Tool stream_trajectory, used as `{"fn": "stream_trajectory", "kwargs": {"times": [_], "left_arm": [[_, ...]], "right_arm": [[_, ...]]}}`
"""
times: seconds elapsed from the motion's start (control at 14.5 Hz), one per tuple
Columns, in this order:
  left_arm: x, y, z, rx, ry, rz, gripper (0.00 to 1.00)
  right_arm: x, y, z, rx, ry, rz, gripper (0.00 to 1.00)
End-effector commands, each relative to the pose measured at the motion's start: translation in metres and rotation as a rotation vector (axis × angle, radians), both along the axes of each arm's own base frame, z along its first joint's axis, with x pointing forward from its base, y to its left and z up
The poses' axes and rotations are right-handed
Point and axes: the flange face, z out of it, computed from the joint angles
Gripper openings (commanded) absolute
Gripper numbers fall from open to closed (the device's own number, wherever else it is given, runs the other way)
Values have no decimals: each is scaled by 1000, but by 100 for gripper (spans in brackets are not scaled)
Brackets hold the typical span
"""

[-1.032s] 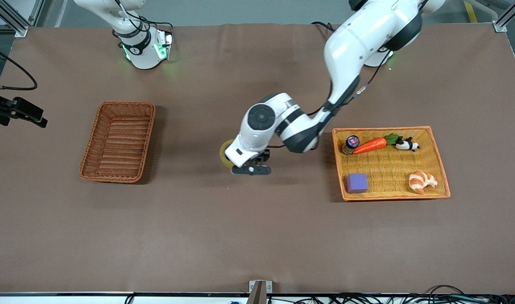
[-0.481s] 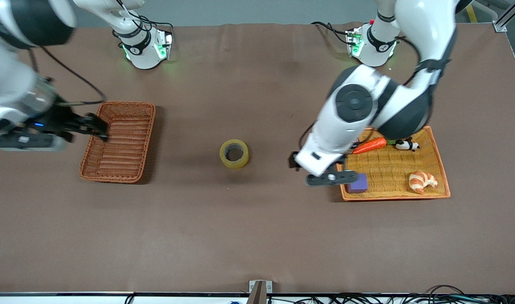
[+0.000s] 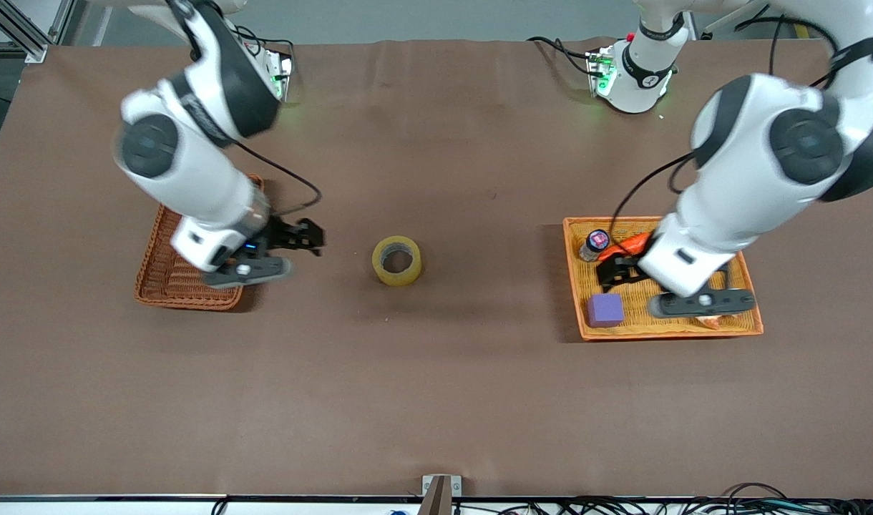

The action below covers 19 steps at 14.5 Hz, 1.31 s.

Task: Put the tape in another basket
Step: 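Reach the right gripper to the tape while the left gripper withdraws, then close the right gripper on the tape roll rim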

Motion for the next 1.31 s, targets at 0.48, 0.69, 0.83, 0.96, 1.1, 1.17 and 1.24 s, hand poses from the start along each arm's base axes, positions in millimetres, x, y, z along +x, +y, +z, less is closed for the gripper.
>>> {"fn": "stream_trajectory", "kwargs": {"times": [0.48, 0.69, 0.83, 0.96, 1.1, 1.17, 1.24], "left_arm": [[-60, 139, 59, 4, -45, -73, 100], [-72, 148, 49, 9, -20, -61, 100], [-69, 149, 50, 11, -24, -62, 100], [-67, 148, 50, 18, -24, -60, 100], [-70, 144, 44, 24, 12, -71, 100], [-70, 142, 42, 35, 17, -79, 100], [-69, 143, 42, 44, 16, -83, 100]], "right_arm": [[-54, 109, -190, -143, -9, 32, 100], [-59, 115, -204, -139, -6, 51, 100], [-61, 117, -215, -156, -17, 43, 100], [-63, 116, -225, -180, -28, 58, 97], [-61, 112, -233, -188, -33, 66, 87], [-60, 111, -235, -192, -33, 69, 74], [-61, 111, -235, -191, -33, 70, 60]]}}
